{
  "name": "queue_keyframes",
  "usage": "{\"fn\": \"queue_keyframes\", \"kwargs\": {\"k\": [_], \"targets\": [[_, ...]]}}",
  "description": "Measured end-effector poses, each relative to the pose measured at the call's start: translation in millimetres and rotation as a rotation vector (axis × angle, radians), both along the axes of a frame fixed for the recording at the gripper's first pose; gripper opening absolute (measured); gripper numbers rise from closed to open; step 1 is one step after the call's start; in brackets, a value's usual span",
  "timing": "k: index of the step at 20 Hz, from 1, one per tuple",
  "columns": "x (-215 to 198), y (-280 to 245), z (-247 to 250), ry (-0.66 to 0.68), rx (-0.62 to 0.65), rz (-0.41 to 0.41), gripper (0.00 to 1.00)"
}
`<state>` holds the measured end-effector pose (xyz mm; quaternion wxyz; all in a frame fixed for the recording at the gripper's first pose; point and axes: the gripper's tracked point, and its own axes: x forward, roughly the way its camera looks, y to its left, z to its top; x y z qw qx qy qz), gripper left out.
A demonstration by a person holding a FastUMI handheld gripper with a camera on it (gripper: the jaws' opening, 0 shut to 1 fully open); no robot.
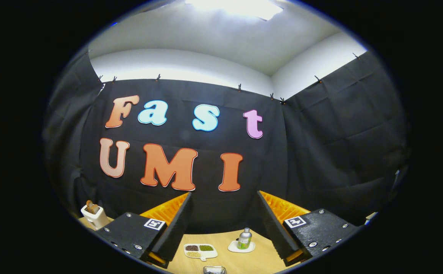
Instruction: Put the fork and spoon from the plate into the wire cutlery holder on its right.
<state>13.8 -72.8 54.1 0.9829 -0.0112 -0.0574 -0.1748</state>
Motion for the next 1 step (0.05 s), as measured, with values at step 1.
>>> {"fn": "queue_keyframes", "kwargs": {"k": [1], "targets": [[-2.3,-0.2,1.5,0.006,-0.010,-0.007,0.98]]}}
